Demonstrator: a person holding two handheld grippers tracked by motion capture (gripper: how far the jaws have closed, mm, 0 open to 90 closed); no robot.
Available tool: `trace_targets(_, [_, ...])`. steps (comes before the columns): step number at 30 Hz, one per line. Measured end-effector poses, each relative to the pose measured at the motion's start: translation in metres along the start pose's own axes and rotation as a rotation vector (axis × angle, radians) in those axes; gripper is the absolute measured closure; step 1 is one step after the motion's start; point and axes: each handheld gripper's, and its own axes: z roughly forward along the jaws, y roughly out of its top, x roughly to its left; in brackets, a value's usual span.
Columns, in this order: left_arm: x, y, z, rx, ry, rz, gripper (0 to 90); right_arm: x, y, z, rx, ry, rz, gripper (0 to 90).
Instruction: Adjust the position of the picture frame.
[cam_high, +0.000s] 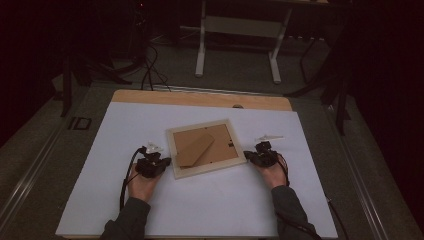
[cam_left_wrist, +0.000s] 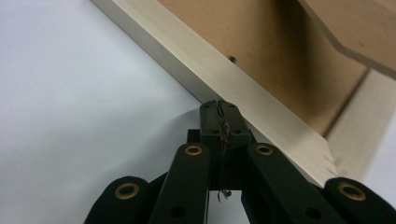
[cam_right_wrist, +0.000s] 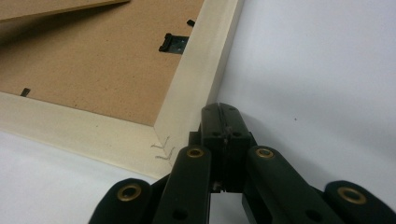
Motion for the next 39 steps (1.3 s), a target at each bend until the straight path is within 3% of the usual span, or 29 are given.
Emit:
trace_targets(2, [0.0, 0.0, 0.0, 0.0, 0.0, 0.0, 90.0, 0.0, -0.001, 0.0, -0.002, 0.002, 0.0, 90.0])
trace_targets(4, [-0.005, -0.005, -0.005, 0.01, -0.018, 0.029, 90.0, 0.001, -0.003, -0.002, -0.003, 0.003, 0.003, 90.0])
trace_targets(9, [-0.005, -0.008, -0.007, 0.008, -0.02, 0.031, 90.0, 0.004, -0.005, -0.004, 0.002, 0.003, -0.007, 90.0])
trace_targets(19, [0.006, -0.008, -0.006, -0.012, -0.013, -0.02, 90.0, 0.014, -0.016, -0.008, -0.021, 0.026, -0.003, 90.0])
trace_targets(29, [0.009, 0.004, -0.003, -0.03, -0.005, -0.013, 90.0, 0.018, -0.021, -0.011, -0.026, 0.025, 0.006, 90.0])
trace_targets(39, [0.013, -0.001, -0.005, -0.023, -0.022, -0.014, 90.0, 0.024, -0.026, -0.015, -0.025, 0.03, -0.008, 90.0])
